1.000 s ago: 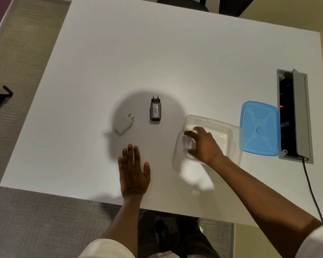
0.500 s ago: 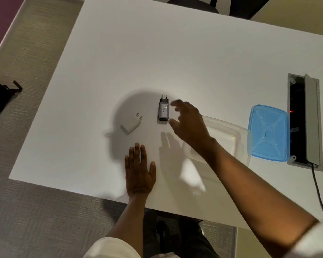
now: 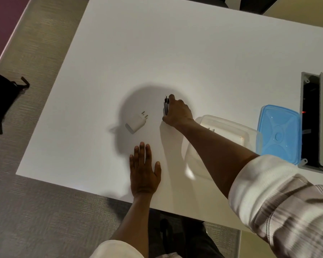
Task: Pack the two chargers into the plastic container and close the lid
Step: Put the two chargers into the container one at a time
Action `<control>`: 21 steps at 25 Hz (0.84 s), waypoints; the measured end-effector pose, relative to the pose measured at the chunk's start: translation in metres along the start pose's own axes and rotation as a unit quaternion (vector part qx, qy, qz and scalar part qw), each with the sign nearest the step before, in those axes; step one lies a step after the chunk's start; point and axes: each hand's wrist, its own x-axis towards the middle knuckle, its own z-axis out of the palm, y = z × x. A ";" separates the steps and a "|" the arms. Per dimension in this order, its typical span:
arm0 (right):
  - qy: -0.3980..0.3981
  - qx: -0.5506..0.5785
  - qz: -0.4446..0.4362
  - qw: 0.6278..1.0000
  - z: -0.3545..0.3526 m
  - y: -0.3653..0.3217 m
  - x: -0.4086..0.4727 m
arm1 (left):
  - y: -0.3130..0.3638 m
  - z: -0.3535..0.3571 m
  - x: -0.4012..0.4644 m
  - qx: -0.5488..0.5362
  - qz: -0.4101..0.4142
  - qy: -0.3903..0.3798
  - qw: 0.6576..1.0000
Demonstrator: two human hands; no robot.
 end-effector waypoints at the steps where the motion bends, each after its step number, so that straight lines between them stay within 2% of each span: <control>1: 0.001 -0.002 -0.003 1.000 0.001 0.001 0.000 | 0.000 0.000 0.000 0.000 -0.001 -0.001 1.000; 8: 0.012 0.046 0.016 0.999 -0.007 0.004 -0.014 | 0.002 -0.003 0.000 0.009 -0.002 -0.002 1.000; 10: 0.049 0.092 -0.004 0.995 -0.015 0.000 -0.029 | 0.003 -0.003 0.000 0.008 -0.009 -0.001 1.000; 14: 0.172 0.196 -0.031 0.965 -0.038 0.022 -0.093 | 0.003 -0.003 0.000 0.003 -0.008 -0.004 1.000; 17: 0.213 0.219 0.022 0.952 -0.047 0.073 -0.146 | 0.003 -0.004 0.000 -0.002 -0.003 -0.011 1.000; 21: 0.205 0.195 0.132 0.950 -0.030 0.130 -0.172 | 0.002 -0.006 0.000 0.011 -0.006 -0.020 1.000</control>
